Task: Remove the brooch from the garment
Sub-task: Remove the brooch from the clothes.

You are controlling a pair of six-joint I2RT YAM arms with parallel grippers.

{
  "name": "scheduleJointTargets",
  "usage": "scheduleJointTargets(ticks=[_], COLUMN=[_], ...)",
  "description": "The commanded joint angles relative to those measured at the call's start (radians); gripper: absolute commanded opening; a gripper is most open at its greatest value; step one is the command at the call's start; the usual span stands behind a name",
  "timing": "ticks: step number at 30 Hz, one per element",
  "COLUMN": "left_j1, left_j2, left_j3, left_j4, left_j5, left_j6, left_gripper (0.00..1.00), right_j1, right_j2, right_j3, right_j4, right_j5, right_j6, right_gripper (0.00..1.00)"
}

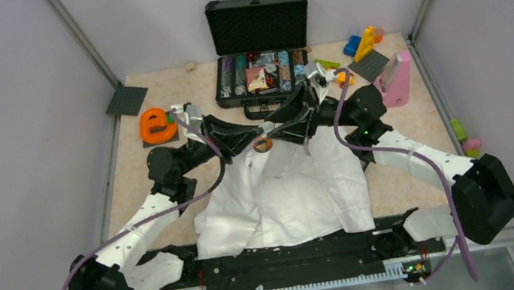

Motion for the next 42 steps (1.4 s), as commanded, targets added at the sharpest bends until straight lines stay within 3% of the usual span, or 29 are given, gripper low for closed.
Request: scheduleJointTargets(ticks=[1,8,16,21,27,42], left_j1=[0.004,0.006,0.008,0.009,0.009,0.008], left_j2=[-0.009,-0.018,-0.022,-0.026,-0.013,-0.006], left_j3=[0.004,0.002,-0.003,-0.01,-0.004,0.022], left_j4=[0.089,0.092,0.097,0.117,0.138,0.04], left_j5=[-0.007,0.0,0.023,0.023,0.051,0.071], left_j6=[-0.02,-0.025,-0.025,-0.027,-0.037,0.039], left_gripper=[0.0,0.0,0.0,0.0,0.0,0.0], right_j1=[0.037,0.039,0.039,0.039,0.04,0.079], right_j2=[0.009,0.018,0.036,0.041,0.052,0.095], right_j3=[0.043,0.052,0.065,0.072,0.078,0.204], right_j4=[0.011,0.005,0.049,0.048,0.06,-0.317], right_j5=[0.015,0.01,-0.016,-0.004,0.003,0.066], right_j6=[-0.024,-0.019,0.04,0.057,0.09,-0.096], right_gripper=[0.51,0.3,0.24,0.0,0.0,0.07])
